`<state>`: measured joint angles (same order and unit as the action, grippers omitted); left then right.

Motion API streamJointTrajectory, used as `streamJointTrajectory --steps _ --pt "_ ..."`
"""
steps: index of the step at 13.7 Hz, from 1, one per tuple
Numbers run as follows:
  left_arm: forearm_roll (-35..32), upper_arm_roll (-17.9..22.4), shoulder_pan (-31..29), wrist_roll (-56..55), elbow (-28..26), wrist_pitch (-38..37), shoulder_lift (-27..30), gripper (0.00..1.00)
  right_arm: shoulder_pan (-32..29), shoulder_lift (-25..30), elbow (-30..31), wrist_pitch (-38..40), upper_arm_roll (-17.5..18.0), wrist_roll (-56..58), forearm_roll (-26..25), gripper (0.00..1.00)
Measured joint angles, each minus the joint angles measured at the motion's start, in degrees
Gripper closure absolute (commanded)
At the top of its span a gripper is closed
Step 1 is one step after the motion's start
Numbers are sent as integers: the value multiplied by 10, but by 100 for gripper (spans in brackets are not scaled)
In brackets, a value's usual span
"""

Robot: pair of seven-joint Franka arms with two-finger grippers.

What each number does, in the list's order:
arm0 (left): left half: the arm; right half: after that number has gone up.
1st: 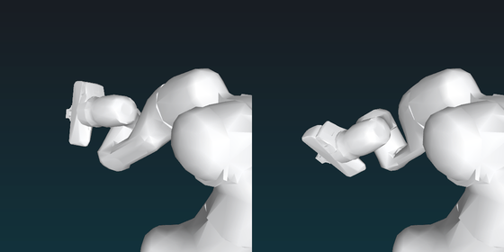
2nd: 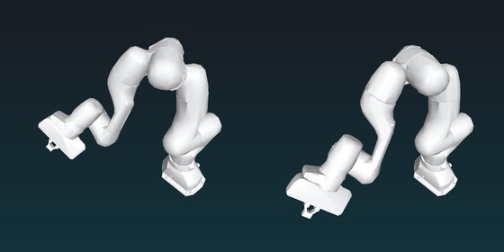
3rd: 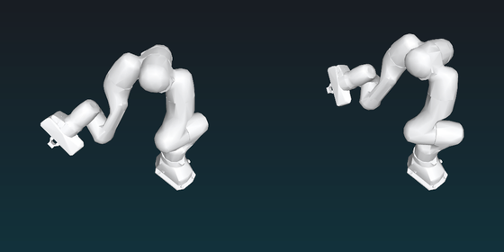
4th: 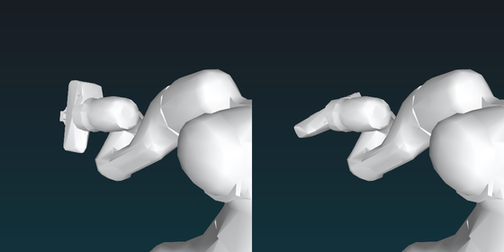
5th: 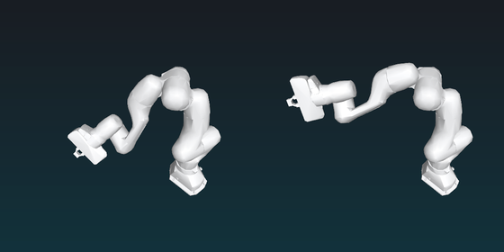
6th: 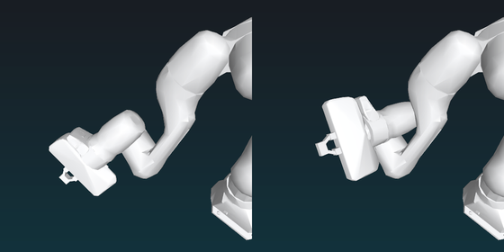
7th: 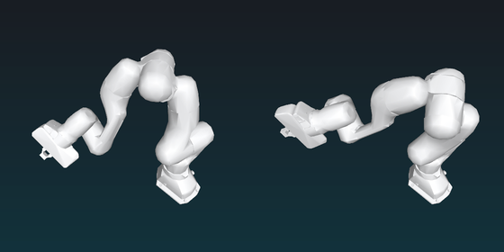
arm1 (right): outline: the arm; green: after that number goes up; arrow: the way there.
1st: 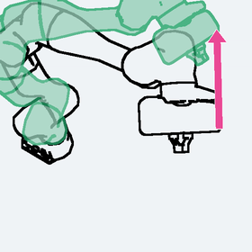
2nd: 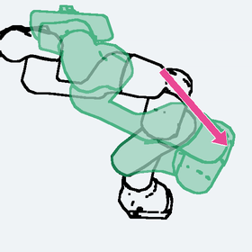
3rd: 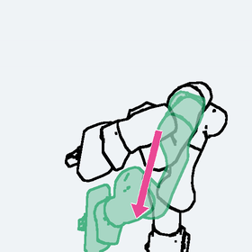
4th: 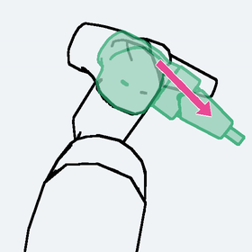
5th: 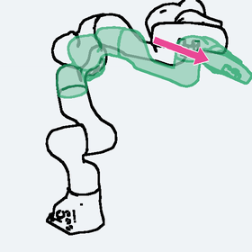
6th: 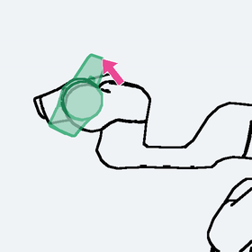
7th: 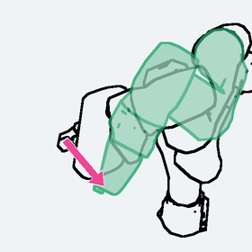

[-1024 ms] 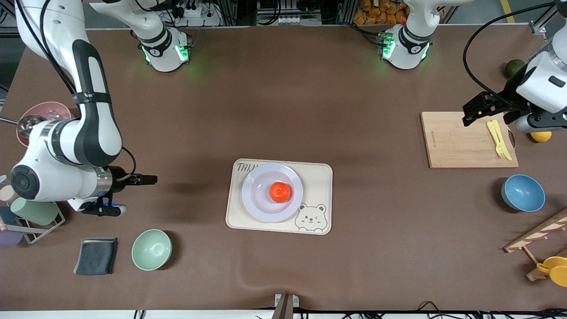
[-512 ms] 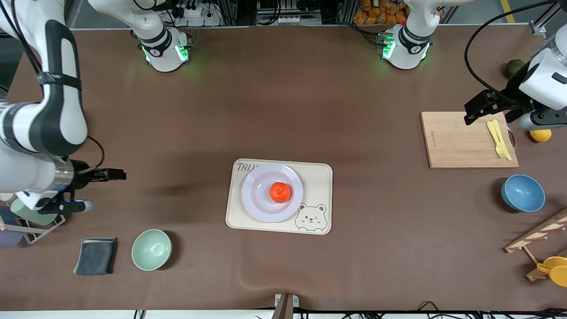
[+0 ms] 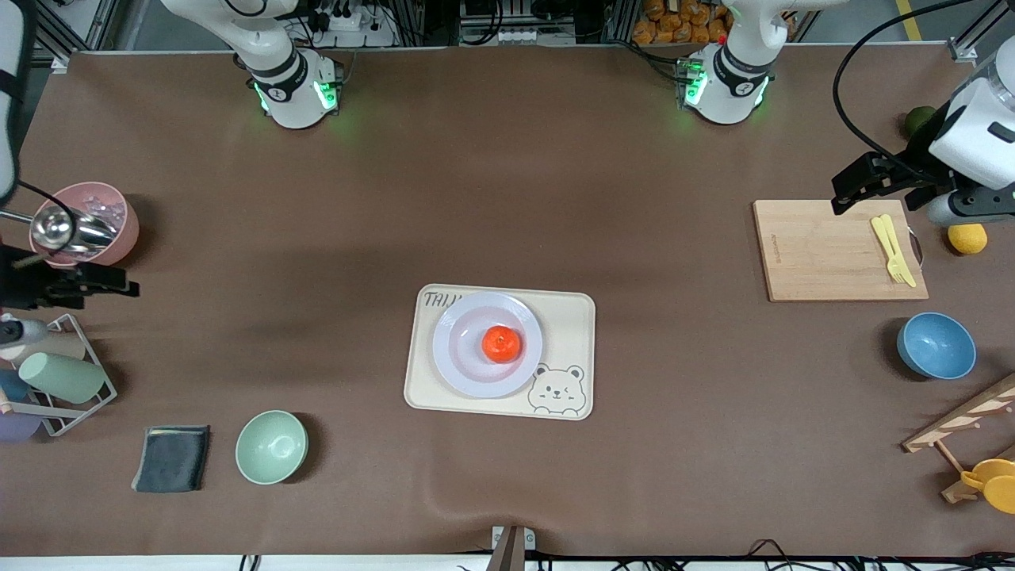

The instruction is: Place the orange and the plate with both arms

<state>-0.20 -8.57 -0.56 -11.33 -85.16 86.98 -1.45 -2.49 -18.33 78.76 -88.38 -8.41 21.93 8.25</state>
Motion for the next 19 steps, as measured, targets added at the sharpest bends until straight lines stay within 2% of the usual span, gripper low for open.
streamJointTrajectory --steps 2,4,6,15,19 --pt "0 1 -1 0 0 0 0 0 -34 25 -1 33 54 -8 -29 0" --pt "0 1 -1 0 0 -1 0 0 -55 52 -1 61 96 -56 -35 0" --pt "0 1 -1 0 0 -1 0 0 -58 80 -1 88 113 -103 -39 0" --pt "0 5 -2 1 0 -1 4 0 -29 137 15 101 111 -148 -40 0" --pt "0 5 -2 1 0 -1 6 0 14 139 23 78 95 -185 -49 0"
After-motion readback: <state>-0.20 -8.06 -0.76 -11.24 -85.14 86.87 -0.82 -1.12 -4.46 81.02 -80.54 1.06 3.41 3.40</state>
